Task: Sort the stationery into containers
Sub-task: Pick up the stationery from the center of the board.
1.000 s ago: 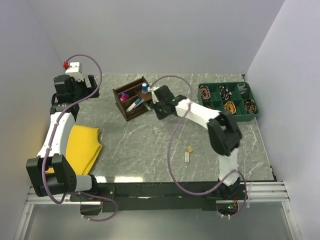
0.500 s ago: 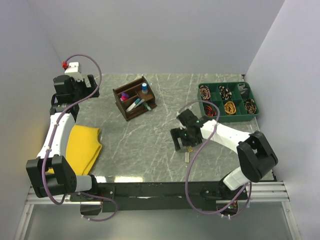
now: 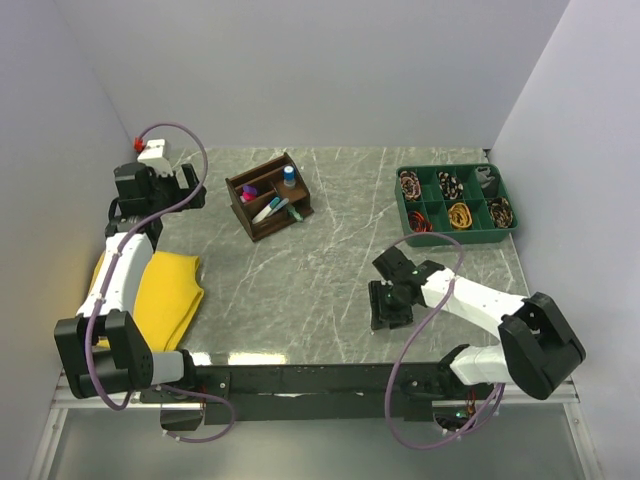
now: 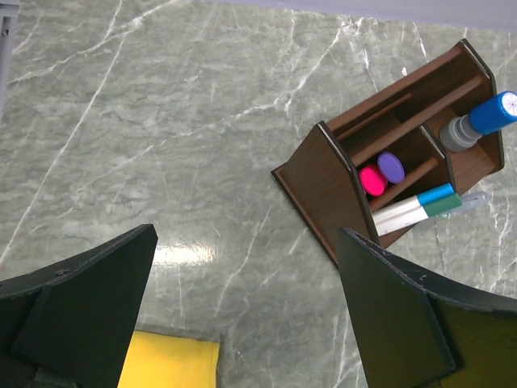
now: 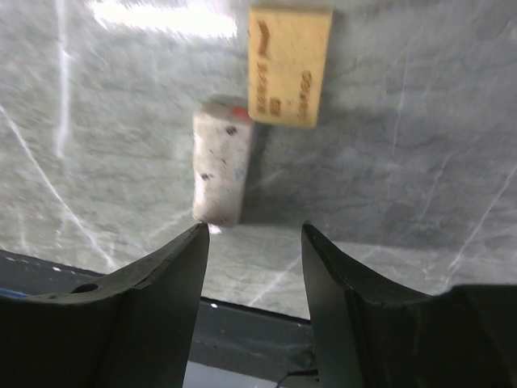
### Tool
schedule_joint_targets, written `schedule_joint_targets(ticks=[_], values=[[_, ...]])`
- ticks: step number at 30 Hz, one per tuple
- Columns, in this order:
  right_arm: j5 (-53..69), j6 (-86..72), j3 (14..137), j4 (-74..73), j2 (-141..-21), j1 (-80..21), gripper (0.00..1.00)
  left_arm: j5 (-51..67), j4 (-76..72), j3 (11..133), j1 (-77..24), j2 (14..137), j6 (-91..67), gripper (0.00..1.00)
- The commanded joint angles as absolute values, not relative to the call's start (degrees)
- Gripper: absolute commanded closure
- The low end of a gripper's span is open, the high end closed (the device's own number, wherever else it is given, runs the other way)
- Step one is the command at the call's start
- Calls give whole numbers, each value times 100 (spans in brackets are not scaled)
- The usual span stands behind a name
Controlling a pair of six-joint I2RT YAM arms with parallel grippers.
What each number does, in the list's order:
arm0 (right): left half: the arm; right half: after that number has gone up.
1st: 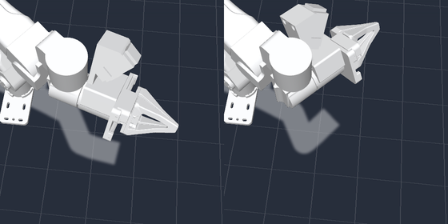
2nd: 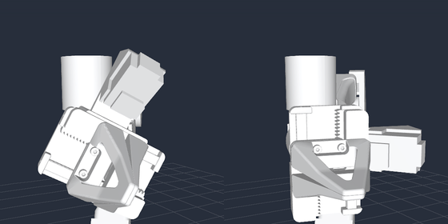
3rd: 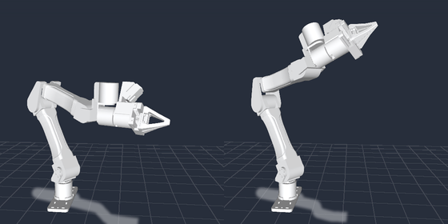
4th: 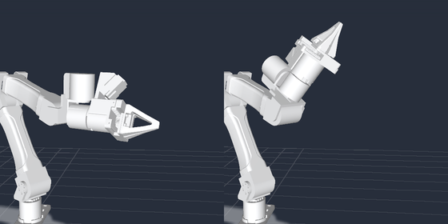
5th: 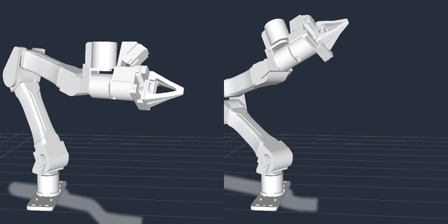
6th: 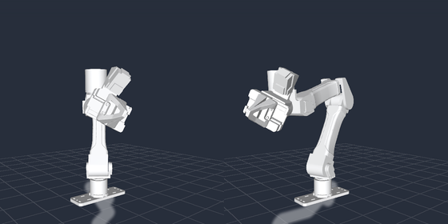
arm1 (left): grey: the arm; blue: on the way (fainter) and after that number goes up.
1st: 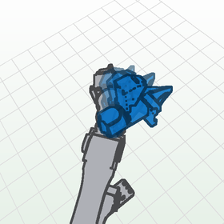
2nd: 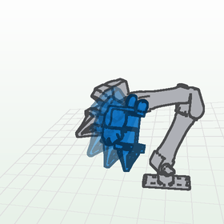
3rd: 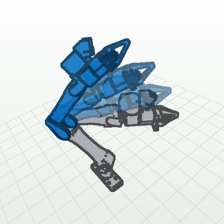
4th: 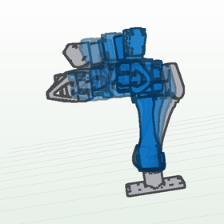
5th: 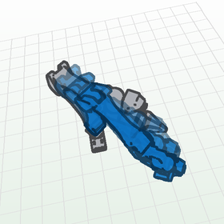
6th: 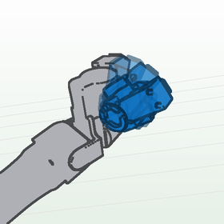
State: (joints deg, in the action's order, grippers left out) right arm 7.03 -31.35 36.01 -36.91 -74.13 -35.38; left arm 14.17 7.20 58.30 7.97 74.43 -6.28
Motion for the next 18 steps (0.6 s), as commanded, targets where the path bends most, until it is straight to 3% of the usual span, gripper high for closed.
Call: schedule_joint_targets(ticks=[1, 9, 18], values=[[458, -3208, 3779, -3235, -7356, -3551, 43, 1591, 475, 5766, 809, 7119, -703, 0], [246, -3296, 4279, -2997, -8208, -3630, 44, 1573, 598, 5634, 809, 6926, -703, 1], [325, -3630, 4517, -3094, -8341, -3727, 45, 1599, 659, 5634, 809, 6926, -721, 1]])
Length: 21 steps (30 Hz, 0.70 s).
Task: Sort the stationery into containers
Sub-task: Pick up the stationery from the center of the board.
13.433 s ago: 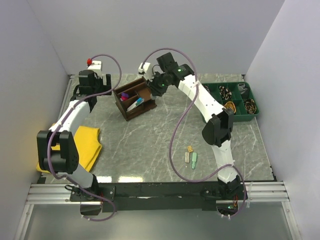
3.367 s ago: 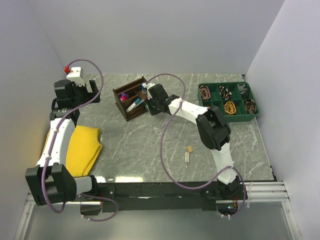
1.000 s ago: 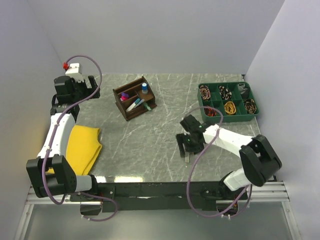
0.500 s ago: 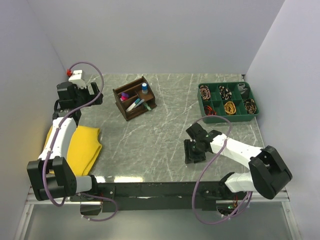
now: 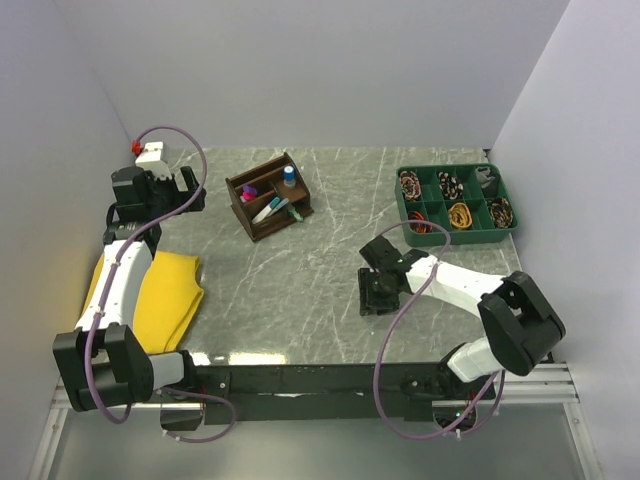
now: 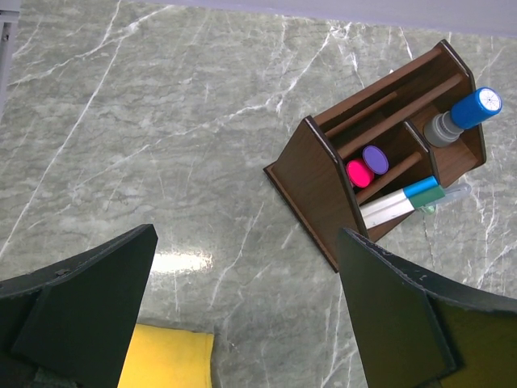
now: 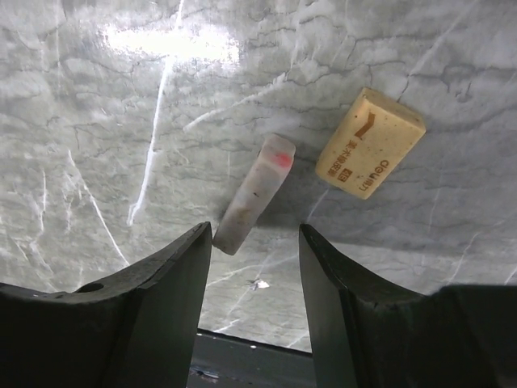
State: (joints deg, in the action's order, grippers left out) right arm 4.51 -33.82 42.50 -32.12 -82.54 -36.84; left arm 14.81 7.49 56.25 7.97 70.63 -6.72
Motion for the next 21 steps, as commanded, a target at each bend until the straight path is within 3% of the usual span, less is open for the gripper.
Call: schedule_joint_targets(ticks=[1, 5, 6, 7, 9, 13, 18, 21], values=[[325, -3647, 4544, -3085, -8376, -3727, 45, 1591, 659, 5651, 809, 6943, -729, 1], [343, -3656, 4675, -3015, -8613, -3735, 52, 1608, 668, 5678, 817, 6970, -703, 1], [369, -3656, 4693, -3006, -8648, -3735, 59, 1582, 668, 5660, 817, 6970, -694, 1], [395, -3665, 4711, -3006, -8675, -3744, 73, 1573, 677, 5660, 809, 6970, -694, 1], [404, -3700, 4755, -3058, -8727, -3753, 78, 1556, 685, 5660, 809, 6961, -677, 1], [352, -3744, 4790, -3243, -8745, -3779, 76, 1564, 668, 5625, 809, 6952, -677, 1], [369, -3709, 4685, -3419, -8649, -3788, 62, 1591, 642, 5634, 809, 6952, -694, 1], [422, -3691, 4606, -3410, -8543, -3797, 61, 1591, 624, 5607, 809, 6943, -685, 0]])
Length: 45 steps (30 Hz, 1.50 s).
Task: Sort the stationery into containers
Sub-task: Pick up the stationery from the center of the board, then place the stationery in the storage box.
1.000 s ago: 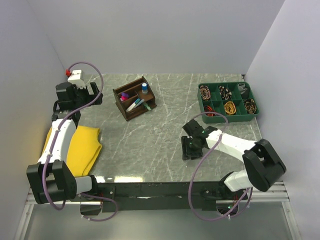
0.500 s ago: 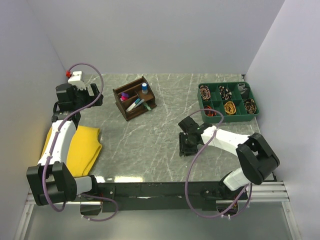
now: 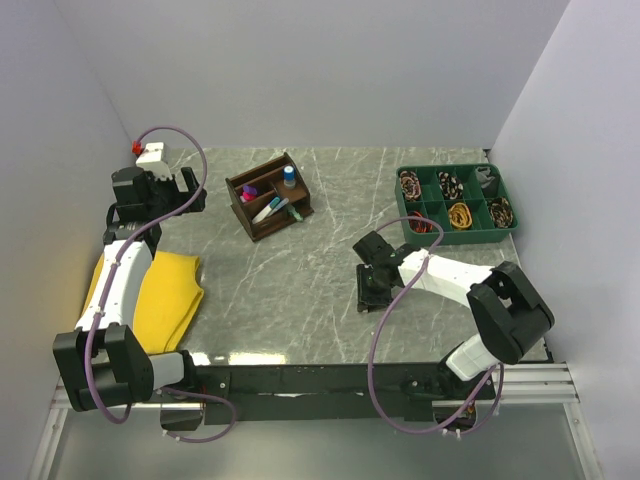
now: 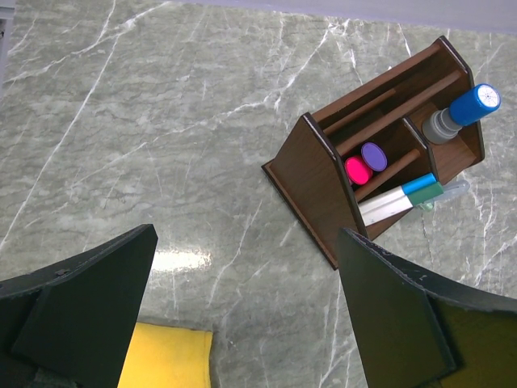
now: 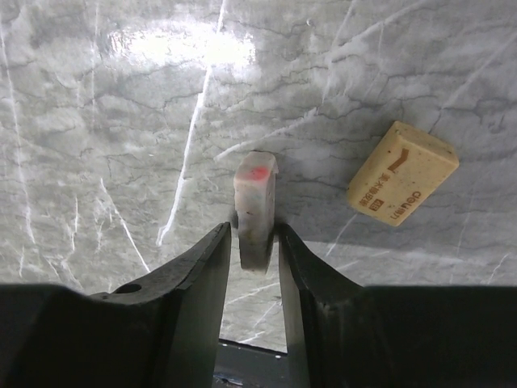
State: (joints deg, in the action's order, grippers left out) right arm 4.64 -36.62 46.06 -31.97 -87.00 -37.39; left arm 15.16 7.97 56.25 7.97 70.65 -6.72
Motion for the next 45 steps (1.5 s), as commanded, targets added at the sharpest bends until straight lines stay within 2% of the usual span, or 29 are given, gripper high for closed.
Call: schedule_joint_targets(ticks=[1, 15, 16, 17, 20, 21, 22, 27, 34, 45], values=[[431, -3691, 4588, -3401, -8543, -3797, 61, 1591, 615, 5581, 817, 6926, -694, 1], [475, -3648, 4482, -3314, -8473, -3876, 67, 1565, 598, 5449, 817, 6776, -729, 1], [483, -3630, 4482, -3305, -8481, -3885, 69, 1556, 598, 5441, 817, 6776, -738, 1], [492, -3621, 4474, -3296, -8481, -3876, 77, 1556, 589, 5432, 809, 6768, -738, 1], [492, -3551, 4543, -3305, -8464, -3876, 87, 1573, 598, 5423, 817, 6767, -738, 1], [475, -3507, 4579, -3348, -8446, -3885, 96, 1565, 615, 5432, 817, 6768, -730, 1], [405, -3368, 4640, -3392, -8420, -3885, 100, 1547, 624, 5440, 809, 6768, -721, 1], [299, -2209, 5579, -3630, -8437, -3885, 100, 1346, 677, 5484, 809, 6733, -519, 1], [255, -108, 6889, -3314, -9507, -3876, 100, 1081, 896, 5624, 817, 6662, -387, 1], [9, 685, 8823, -2575, -11205, -3858, 100, 782, 1055, 6205, 975, 6882, -193, 1]])
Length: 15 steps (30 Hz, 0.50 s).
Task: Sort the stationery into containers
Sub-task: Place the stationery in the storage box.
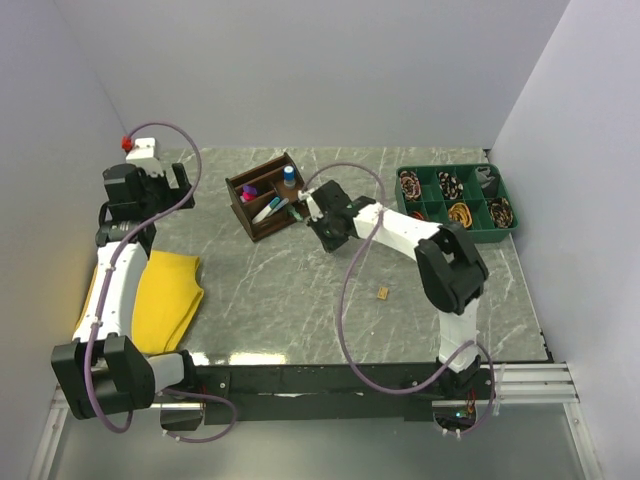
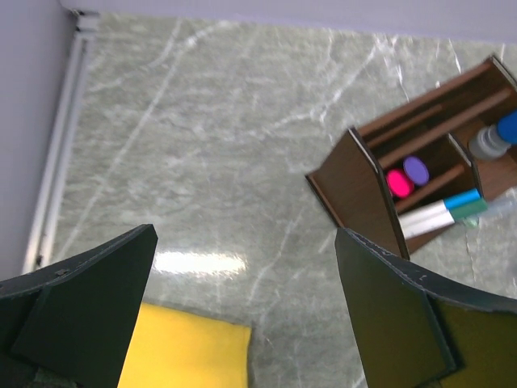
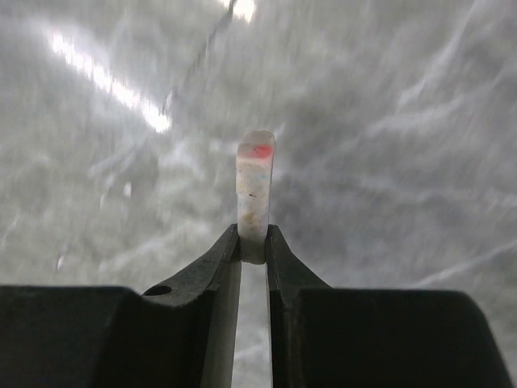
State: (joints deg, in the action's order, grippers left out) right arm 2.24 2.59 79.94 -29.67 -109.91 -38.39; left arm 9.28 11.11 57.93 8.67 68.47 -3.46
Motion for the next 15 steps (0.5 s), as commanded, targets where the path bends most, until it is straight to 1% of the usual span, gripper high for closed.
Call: schedule_joint_targets(ticks=[1, 10, 15], values=[[9, 746, 9129, -2558, -11406, -3850, 100, 782, 1046, 6222, 993, 6899, -185, 1], [-290, 896, 10300, -2654, -12252, -3806, 100, 826, 870, 6214, 1046, 7154, -316, 0], [-308, 888, 10424, -2601, -12453, -3814, 100, 826, 809, 6310, 1055, 7286, -264, 1]])
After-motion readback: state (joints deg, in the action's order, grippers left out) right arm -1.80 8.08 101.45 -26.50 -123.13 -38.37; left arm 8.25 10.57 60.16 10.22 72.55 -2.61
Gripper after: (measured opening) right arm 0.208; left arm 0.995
